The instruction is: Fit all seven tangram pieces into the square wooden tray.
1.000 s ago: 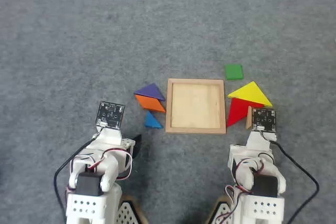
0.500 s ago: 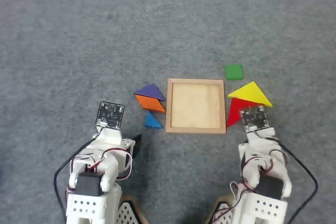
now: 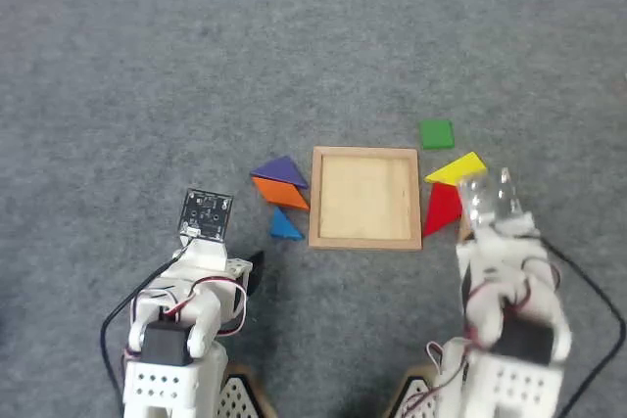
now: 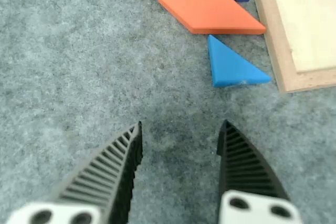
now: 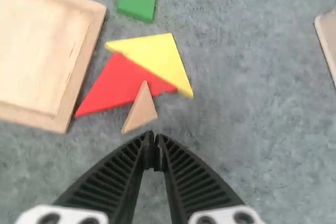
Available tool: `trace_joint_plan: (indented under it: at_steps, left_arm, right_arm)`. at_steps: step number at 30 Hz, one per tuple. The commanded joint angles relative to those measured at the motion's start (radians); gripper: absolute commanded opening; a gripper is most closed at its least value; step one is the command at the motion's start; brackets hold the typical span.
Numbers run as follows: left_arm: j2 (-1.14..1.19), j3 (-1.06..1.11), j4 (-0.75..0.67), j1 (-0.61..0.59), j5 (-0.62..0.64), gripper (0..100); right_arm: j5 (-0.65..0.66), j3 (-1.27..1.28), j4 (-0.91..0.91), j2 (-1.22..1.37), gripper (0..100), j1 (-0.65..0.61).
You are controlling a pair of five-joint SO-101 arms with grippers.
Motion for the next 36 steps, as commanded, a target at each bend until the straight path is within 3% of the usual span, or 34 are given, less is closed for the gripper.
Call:
trace_joint_plan:
  at_steps: [1,7,10,12,18,30,36]
  left_arm:
    - [-0.021,-0.013,0.003,-0.002,0.009,23]
    - [-0.021,-0.013,0.003,-0.002,0.009,23]
    - [-0.021,-0.013,0.003,-0.002,0.009,23]
    - [-0.021,-0.013,0.003,-0.002,0.009,23]
    - [-0.021,-0.013,0.003,-0.002,0.009,23]
    - [-0.021,-0.013,0.003,-0.002,0.009,23]
    - [-0.021,-0.013,0.003,-0.002,0.009,23]
  right_arm:
    - [-0.091,-0.209,-0.110,0.423,0.6,-0.013]
    - [-0.330,-0.605,-0.147,1.066,0.6,-0.044]
    - [-0.336,-0.787,-0.130,1.326,4.3,-0.091]
    - [-0.252,-0.919,-0.073,1.468,9.4,-0.120]
    - [0.176,-1.240,0.088,1.712,21.7,-0.171]
    - [0.674,-1.364,0.165,1.853,25.9,-0.150]
    - [0.789,-1.370,0.183,1.906,25.9,-0.130]
